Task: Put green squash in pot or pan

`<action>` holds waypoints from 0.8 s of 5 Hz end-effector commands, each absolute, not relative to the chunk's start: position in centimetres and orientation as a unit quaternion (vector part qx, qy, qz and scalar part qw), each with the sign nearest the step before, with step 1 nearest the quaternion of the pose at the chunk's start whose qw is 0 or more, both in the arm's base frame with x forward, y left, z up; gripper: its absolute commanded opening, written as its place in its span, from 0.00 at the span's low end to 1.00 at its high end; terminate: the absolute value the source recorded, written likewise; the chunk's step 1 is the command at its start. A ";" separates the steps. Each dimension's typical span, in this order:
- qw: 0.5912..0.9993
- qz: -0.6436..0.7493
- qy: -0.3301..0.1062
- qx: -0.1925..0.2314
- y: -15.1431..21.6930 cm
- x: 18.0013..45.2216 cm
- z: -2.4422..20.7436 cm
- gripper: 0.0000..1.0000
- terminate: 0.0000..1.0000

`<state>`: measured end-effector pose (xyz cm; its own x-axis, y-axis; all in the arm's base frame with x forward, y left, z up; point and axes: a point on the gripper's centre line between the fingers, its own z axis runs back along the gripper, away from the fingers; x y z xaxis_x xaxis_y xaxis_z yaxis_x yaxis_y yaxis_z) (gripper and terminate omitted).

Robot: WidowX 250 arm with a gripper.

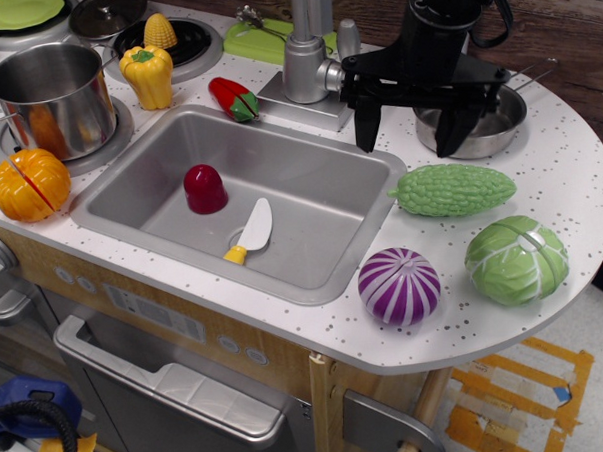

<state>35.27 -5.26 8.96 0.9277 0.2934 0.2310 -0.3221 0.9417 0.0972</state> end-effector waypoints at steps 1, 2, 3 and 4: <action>0.990 -0.004 -0.124 0.066 -5.7 36.6 10.9 1.00 0.00; 0.980 -0.129 -0.136 0.067 -6.0 37.5 11.1 1.00 0.00; 0.958 -0.240 -0.147 0.048 -6.9 38.4 10.3 1.00 0.00; 0.948 -0.270 -0.166 0.030 -7.6 38.7 9.0 1.00 0.00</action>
